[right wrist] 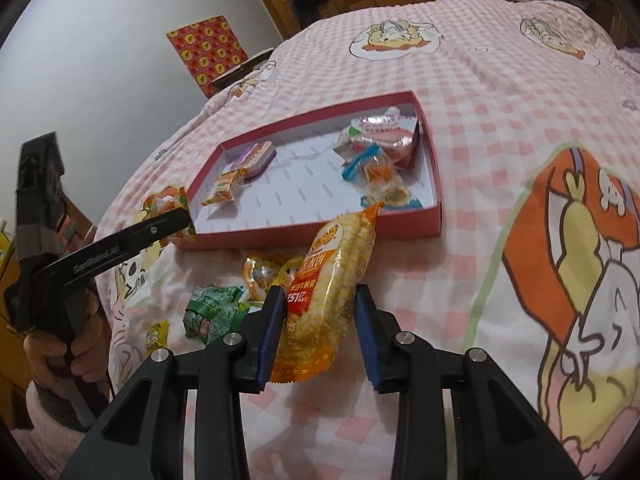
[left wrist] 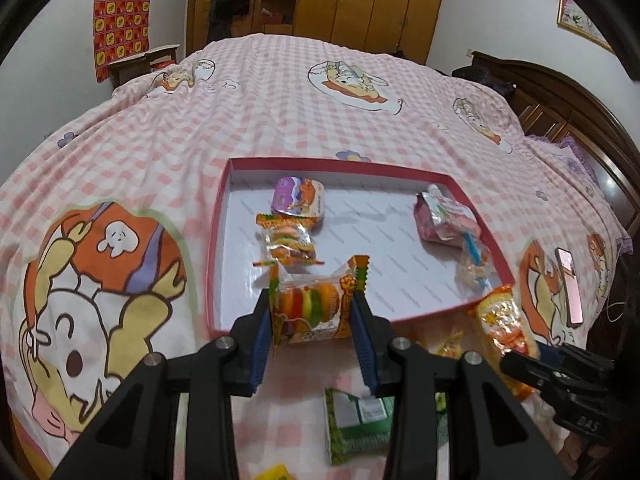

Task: Organize snacks
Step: 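Carry the gummy packet into the box with left tool while right tool carries the corn bag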

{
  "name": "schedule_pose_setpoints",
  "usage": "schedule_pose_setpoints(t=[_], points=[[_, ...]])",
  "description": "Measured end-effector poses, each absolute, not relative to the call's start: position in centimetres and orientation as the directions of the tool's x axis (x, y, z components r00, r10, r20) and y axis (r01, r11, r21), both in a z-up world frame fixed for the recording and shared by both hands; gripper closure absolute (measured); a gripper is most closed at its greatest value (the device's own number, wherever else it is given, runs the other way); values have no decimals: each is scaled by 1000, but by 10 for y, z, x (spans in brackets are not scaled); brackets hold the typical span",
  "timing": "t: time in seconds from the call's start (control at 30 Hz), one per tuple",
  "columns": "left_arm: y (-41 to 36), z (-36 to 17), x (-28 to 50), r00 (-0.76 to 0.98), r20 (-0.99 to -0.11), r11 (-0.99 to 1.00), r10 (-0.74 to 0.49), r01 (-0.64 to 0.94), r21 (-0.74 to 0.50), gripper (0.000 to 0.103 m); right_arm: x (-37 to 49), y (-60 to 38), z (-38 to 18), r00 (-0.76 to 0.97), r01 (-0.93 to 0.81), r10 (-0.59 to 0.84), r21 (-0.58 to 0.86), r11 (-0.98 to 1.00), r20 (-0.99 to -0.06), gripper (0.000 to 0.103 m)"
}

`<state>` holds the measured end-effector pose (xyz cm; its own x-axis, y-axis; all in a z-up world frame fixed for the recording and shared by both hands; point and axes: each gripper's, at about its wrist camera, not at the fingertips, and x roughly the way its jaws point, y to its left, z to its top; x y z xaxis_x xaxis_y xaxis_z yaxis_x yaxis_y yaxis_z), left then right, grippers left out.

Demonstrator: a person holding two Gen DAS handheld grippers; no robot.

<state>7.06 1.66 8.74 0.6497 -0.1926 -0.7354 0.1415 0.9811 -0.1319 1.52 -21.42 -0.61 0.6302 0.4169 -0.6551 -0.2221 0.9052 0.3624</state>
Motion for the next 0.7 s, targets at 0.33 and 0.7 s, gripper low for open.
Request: schedule_pose_setpoints(t=[0.33, 0.7], points=[[14, 78, 88, 625, -756, 980, -195, 149, -129, 65, 15, -211, -6, 627, -239, 412, 340, 910, -662, 75], [19, 58, 104, 603, -786, 990, -138, 108, -91, 68, 14, -212, 14, 655, -262, 424, 339, 904, -625, 76]])
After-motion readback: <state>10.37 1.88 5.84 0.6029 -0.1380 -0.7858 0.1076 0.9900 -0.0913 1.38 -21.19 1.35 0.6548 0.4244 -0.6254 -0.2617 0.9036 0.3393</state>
